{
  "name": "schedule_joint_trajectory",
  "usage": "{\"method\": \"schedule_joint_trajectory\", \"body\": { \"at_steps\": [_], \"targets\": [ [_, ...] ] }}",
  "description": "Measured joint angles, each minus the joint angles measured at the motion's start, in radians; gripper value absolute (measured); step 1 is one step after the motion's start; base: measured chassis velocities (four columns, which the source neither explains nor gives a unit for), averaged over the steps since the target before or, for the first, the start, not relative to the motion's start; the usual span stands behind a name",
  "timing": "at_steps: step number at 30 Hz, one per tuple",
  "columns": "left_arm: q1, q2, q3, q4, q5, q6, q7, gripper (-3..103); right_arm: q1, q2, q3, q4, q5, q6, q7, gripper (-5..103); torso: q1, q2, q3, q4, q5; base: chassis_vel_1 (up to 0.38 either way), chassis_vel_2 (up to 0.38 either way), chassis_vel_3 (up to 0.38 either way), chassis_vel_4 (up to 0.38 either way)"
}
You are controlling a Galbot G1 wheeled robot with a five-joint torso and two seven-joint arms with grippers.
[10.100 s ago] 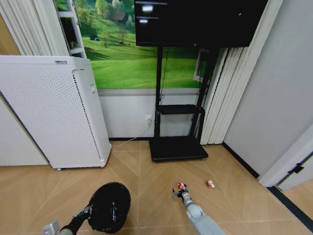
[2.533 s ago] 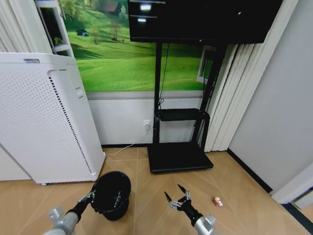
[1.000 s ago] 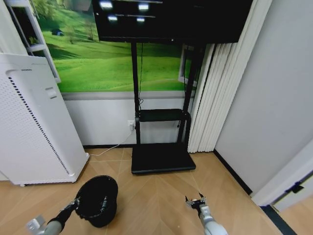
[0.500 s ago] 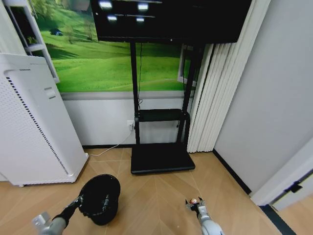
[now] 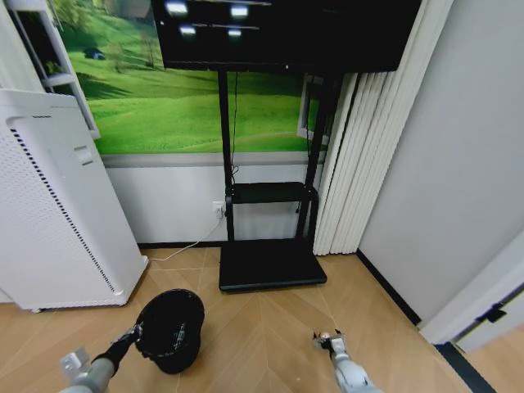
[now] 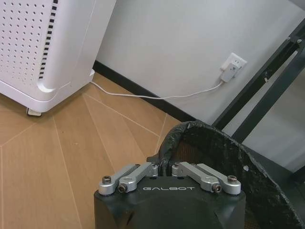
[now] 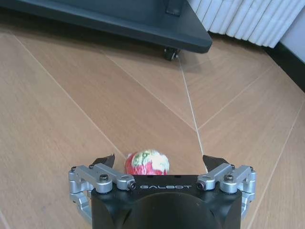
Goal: Pick up the trash bin and place the garbage on the floor into it.
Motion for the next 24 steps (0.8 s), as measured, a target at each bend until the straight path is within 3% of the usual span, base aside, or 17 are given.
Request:
{"method": "schedule_joint_trajectory", "body": {
  "at_steps": [7,12,15,19,21,24],
  "targets": [
    [-0.008,0.0,0.011,0.007,0.014,0.0,-0.001,7,0.005,0.018,-0.006,-0.019,-0.005,0.016,-0.004,100,0.0,0.0,0.0,0.0001,0.0,0.0,0.0,0.0,0.0],
    [-0.013,-0.003,0.014,0.014,0.016,0.0,0.001,7,0.025,0.025,-0.019,-0.054,-0.008,0.006,0.003,85,0.0,0.0,0.0,0.0002,0.0,0.0,0.0,0.0,0.0],
    [-0.012,-0.003,0.014,0.02,0.017,0.0,0.005,7,0.036,0.026,-0.021,-0.08,-0.01,0.004,0.005,69,0.0,0.0,0.0,0.0003,0.0,0.0,0.0,0.0,0.0],
    [-0.016,-0.002,0.014,0.024,0.016,0.0,0.006,7,0.035,0.023,-0.021,-0.087,-0.009,0.004,0.005,63,0.0,0.0,0.0,0.0004,0.0001,0.0,0.0,0.0,0.0],
    [-0.03,0.001,0.016,0.03,0.013,0.0,0.006,7,0.033,0.017,-0.022,-0.09,-0.007,0.006,0.005,47,0.0,0.0,0.0,0.0,-0.0001,0.0,0.0,0.0,0.0],
    [-0.034,0.003,0.019,0.03,0.011,0.0,0.006,7,0.034,0.015,-0.022,-0.09,-0.001,0.006,0.009,41,0.0,0.0,0.0,0.0001,-0.0001,0.0,0.0,0.0,0.0]
  ]
}}
